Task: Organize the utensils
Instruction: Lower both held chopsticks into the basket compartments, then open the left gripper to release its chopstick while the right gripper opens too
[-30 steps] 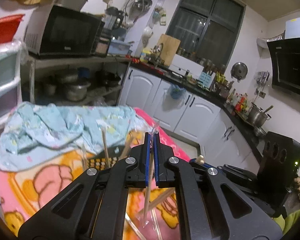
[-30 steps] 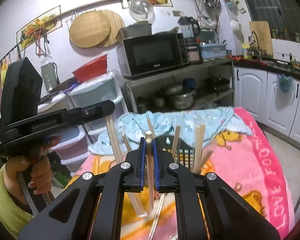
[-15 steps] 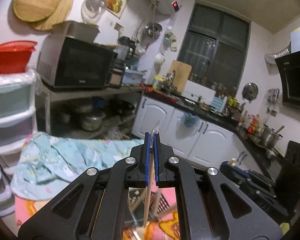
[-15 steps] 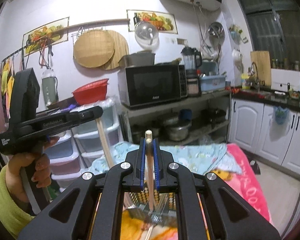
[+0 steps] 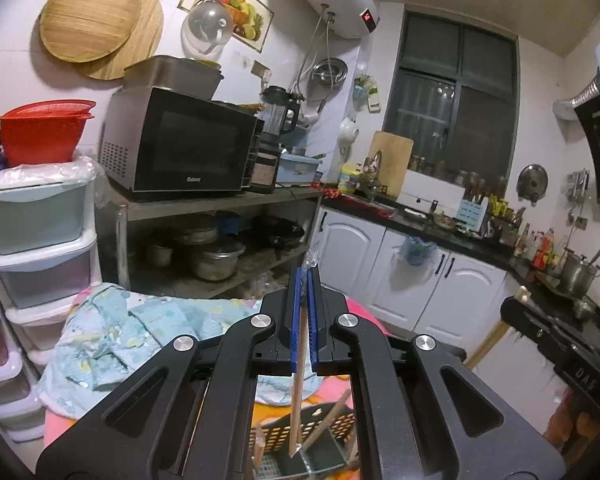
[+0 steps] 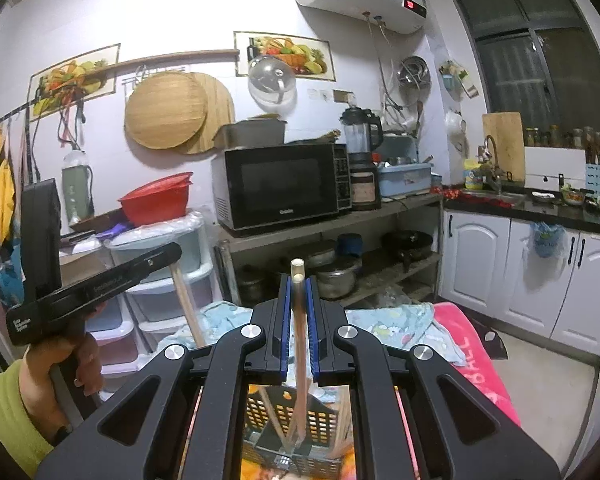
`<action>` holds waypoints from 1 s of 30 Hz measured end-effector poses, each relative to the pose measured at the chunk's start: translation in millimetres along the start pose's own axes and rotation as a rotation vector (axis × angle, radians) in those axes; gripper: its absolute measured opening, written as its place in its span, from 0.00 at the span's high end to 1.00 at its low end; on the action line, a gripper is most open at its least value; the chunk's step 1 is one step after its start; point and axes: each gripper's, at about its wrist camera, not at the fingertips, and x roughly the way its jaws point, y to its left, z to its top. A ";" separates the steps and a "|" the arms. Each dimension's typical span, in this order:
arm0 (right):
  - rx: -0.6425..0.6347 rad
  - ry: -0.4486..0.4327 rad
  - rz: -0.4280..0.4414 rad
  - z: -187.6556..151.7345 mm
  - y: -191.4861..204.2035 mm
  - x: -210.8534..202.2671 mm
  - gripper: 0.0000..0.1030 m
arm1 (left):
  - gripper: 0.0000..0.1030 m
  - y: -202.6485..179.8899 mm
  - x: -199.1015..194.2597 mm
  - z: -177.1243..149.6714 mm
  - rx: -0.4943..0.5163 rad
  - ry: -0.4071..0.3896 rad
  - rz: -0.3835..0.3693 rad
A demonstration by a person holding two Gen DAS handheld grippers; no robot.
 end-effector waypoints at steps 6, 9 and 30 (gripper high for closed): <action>0.021 0.030 -0.017 -14.7 -11.0 15.2 0.93 | 0.99 3.7 14.5 -18.3 0.016 0.020 0.030; 0.029 0.045 -0.028 -23.9 -15.2 22.2 0.93 | 0.99 7.9 21.6 -27.2 0.012 0.036 0.038; 0.079 0.133 -0.065 -60.0 -23.6 43.3 0.56 | 0.40 22.0 29.0 -62.4 -0.044 0.156 0.019</action>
